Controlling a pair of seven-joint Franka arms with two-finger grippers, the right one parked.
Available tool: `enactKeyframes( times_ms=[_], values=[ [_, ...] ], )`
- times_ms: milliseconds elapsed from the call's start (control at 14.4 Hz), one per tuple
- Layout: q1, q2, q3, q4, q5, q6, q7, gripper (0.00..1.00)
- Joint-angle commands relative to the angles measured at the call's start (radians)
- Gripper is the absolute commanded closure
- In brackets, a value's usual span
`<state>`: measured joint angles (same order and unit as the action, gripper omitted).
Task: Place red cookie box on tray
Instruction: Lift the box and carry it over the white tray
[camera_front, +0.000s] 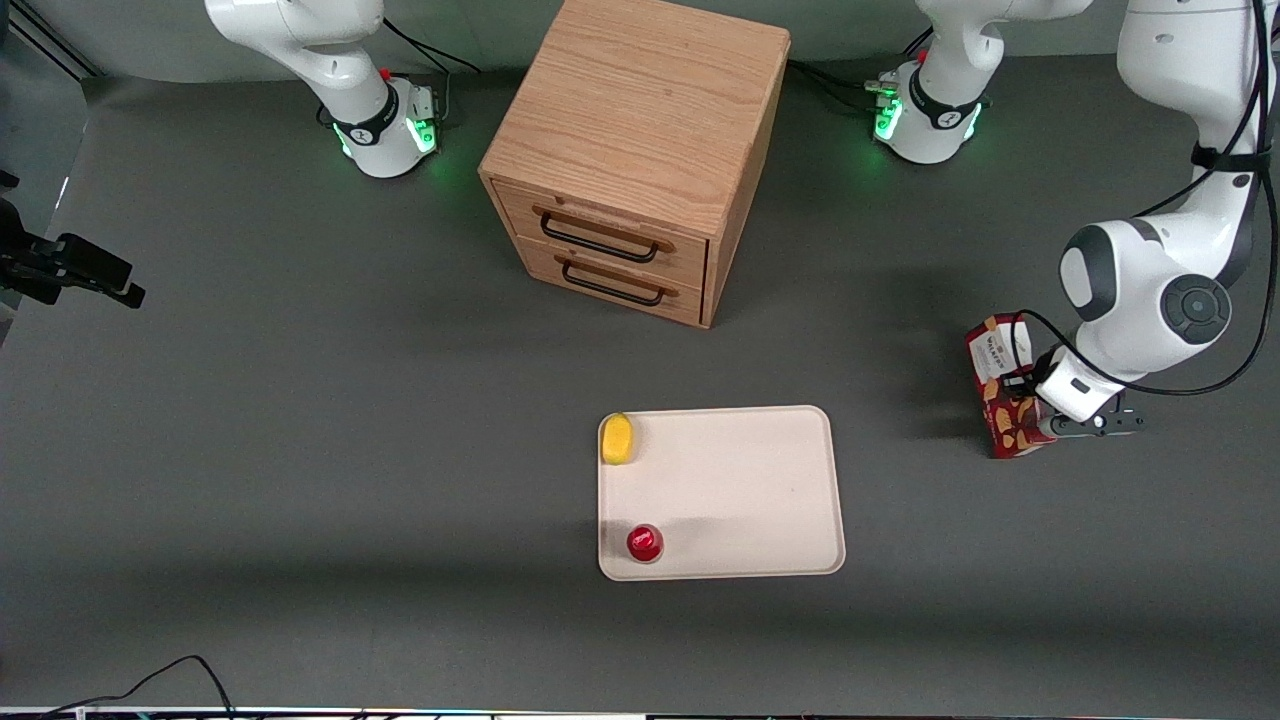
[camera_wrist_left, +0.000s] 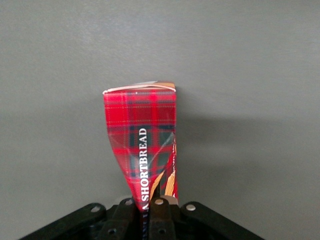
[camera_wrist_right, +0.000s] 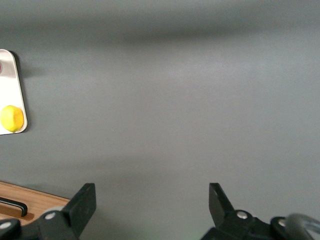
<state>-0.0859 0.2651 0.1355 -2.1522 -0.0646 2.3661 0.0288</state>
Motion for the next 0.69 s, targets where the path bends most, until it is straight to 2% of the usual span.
enactKeyframes(
  times_ms=[0, 139, 277, 485, 624],
  values=[
    [-0.025, -0.105, -0.057, 0.093, -0.003, -0.23, -0.123, 1.0],
    [-0.026, -0.098, -0.132, 0.283, 0.009, -0.452, -0.241, 1.0],
    [-0.038, -0.061, -0.197, 0.452, 0.02, -0.565, -0.376, 1.0],
    [-0.051, 0.035, -0.313, 0.579, 0.038, -0.547, -0.603, 1.0],
    [-0.06, 0.141, -0.381, 0.658, 0.11, -0.472, -0.755, 1.0]
  ],
)
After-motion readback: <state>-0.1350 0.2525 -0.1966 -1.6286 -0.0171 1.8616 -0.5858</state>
